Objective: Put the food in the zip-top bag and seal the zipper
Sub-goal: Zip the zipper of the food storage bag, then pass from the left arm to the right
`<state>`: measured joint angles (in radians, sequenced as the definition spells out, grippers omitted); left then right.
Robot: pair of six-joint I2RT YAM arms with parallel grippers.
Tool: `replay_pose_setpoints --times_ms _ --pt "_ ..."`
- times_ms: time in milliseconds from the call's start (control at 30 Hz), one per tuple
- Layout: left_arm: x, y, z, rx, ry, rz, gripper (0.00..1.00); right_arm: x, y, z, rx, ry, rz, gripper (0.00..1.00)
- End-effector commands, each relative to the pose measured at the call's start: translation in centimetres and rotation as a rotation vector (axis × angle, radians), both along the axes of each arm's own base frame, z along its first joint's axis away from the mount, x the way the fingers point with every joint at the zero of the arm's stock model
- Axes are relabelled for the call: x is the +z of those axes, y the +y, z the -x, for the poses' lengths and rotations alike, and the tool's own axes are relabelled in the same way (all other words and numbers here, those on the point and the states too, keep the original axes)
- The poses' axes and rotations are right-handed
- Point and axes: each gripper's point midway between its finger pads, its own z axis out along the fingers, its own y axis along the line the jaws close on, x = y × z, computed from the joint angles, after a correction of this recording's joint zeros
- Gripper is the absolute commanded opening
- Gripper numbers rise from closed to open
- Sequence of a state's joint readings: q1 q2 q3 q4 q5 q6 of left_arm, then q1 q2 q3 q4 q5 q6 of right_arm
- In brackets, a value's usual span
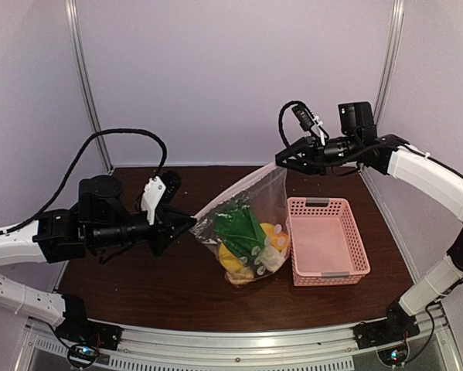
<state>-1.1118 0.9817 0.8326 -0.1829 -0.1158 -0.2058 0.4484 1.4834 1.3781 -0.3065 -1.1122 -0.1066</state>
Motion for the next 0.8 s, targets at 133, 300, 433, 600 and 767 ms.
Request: replay_pose_setpoints --times_ms 133,300,433,600,767 --pt "4.9 -1.9 0.5 -0.098 -0.111 0.078 0.01 1.7 -0.2 3.0 0.07 -0.284 0.238 0.62" --pt "5.7 -4.1 1.0 -0.185 -0.124 0.073 0.02 -0.4 1.8 5.9 0.201 -0.335 0.374 0.75" --pt "6.1 -5.1 1.0 -0.218 -0.124 0.071 0.05 -2.2 2.8 8.2 0.321 -0.348 0.445 0.91" --pt "6.7 -5.6 1.5 -0.259 -0.135 0.074 0.06 -2.3 3.2 7.6 0.284 -0.407 0.471 0.99" --pt "6.4 -6.2 2.4 -0.32 -0.119 0.059 0.06 -2.3 3.9 7.2 0.293 -0.444 0.484 1.0"
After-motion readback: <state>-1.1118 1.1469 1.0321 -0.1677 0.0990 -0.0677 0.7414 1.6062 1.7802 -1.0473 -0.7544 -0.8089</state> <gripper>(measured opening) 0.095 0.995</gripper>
